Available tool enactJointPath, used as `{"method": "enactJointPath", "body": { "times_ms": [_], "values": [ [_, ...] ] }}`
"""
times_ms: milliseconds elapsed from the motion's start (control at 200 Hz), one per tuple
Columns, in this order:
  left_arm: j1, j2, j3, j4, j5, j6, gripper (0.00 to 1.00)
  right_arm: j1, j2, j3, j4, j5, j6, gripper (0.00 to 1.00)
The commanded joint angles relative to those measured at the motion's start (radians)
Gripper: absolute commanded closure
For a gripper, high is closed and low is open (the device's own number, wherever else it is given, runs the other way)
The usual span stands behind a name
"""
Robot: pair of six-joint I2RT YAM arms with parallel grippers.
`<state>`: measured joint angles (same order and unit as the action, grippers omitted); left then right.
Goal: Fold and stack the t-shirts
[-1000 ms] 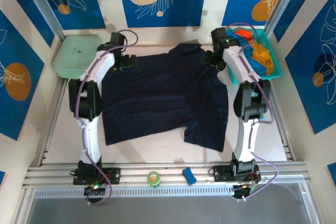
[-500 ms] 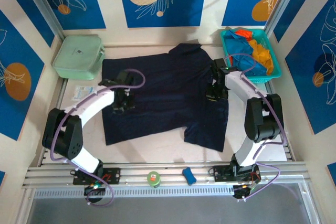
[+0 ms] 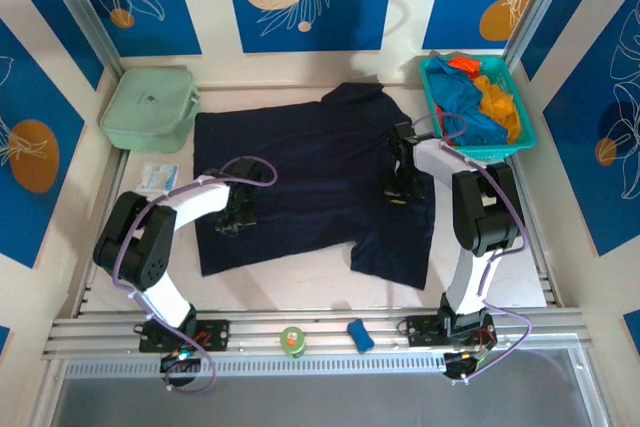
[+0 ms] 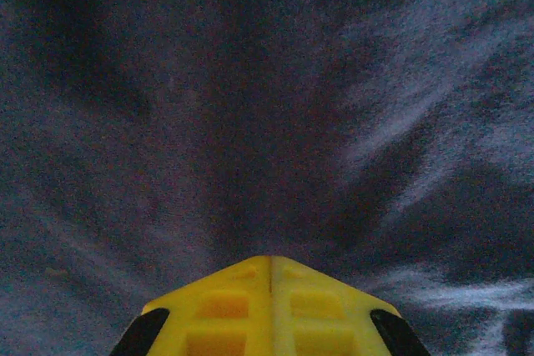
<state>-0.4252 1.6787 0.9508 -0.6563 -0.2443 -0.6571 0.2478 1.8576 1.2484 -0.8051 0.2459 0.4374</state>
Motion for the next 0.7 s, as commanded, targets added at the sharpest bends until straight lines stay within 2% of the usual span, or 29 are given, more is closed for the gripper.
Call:
{"method": "enactJointPath", "body": {
  "times_ms": [0,330,695],
  "values": [
    [0.027,0.068,0.007,0.013,-0.066,-0.013,1.0,0.0,0.031,-0.001,-0.02,0.025,0.006,1.0],
    [0.078,0.144,0.107,-0.021,-0.115,0.062,1.0,-0.034,0.172,0.163,-0.041,0.012,-0.022,1.0],
    [0.146,0.295,0.399,-0.084,-0.181,0.188,1.0,-0.081,0.33,0.443,-0.086,-0.026,-0.043,1.0]
  ]
}}
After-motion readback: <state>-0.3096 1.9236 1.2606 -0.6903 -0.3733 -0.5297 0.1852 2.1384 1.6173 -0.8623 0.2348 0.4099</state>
